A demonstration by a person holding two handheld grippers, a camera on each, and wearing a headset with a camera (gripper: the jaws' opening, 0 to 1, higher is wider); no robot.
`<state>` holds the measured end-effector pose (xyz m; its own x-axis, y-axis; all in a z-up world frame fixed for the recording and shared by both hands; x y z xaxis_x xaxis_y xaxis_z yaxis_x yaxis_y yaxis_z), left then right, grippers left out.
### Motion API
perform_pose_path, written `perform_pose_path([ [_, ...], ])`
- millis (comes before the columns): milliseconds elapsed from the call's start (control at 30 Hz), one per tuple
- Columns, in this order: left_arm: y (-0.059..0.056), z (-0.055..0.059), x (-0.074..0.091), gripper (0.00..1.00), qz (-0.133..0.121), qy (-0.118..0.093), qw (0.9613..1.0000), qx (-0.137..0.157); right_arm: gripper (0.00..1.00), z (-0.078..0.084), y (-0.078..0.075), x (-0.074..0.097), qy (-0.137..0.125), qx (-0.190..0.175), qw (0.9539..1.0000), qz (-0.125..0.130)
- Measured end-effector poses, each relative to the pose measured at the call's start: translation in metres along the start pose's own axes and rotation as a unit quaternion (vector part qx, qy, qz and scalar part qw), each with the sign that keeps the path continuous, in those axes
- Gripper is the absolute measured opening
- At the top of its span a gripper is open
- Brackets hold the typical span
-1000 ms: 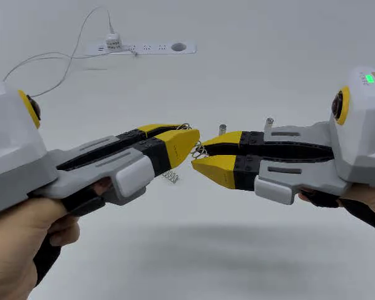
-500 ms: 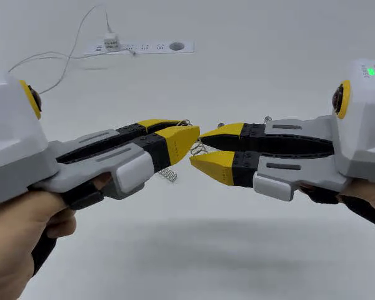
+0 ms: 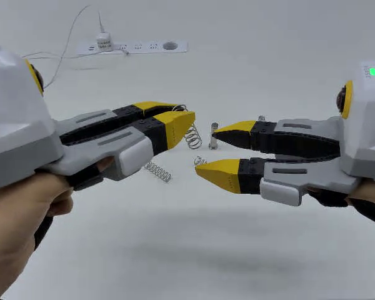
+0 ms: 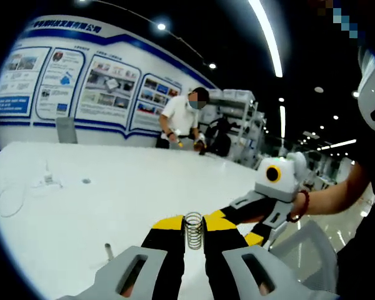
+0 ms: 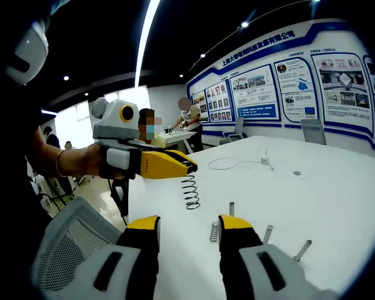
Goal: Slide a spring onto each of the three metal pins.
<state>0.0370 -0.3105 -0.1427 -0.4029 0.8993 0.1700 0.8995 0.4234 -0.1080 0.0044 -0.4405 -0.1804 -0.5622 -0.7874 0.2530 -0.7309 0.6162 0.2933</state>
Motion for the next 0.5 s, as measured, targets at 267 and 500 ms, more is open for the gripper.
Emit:
perform_pose_path([
  [267,-0.002,0.0,-0.018,0.1,0.011,0.015,0.9988,-0.045,0.49,0.006,-0.007,0.016,0.002,-0.017,0.9991,0.038],
  [500,-0.001,-0.002,-0.031,0.1,0.017,0.016,0.9979,-0.061,0.58,0.011,-0.017,0.029,0.006,-0.024,0.9969,0.075],
])
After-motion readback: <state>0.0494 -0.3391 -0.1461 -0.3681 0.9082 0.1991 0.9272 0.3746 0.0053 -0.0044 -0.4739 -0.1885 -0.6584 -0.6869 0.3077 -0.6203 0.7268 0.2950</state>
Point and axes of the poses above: the centre of the closed fingertips' face, and the gripper's own axes: x roughly backward along the fingers, y roughly to its left, z roughly out of its underside, the point moved 7 cm from there along x, roughly backward along the fingers, and after that the axes turned 8 degrees about -x, right-handed, at the moved point
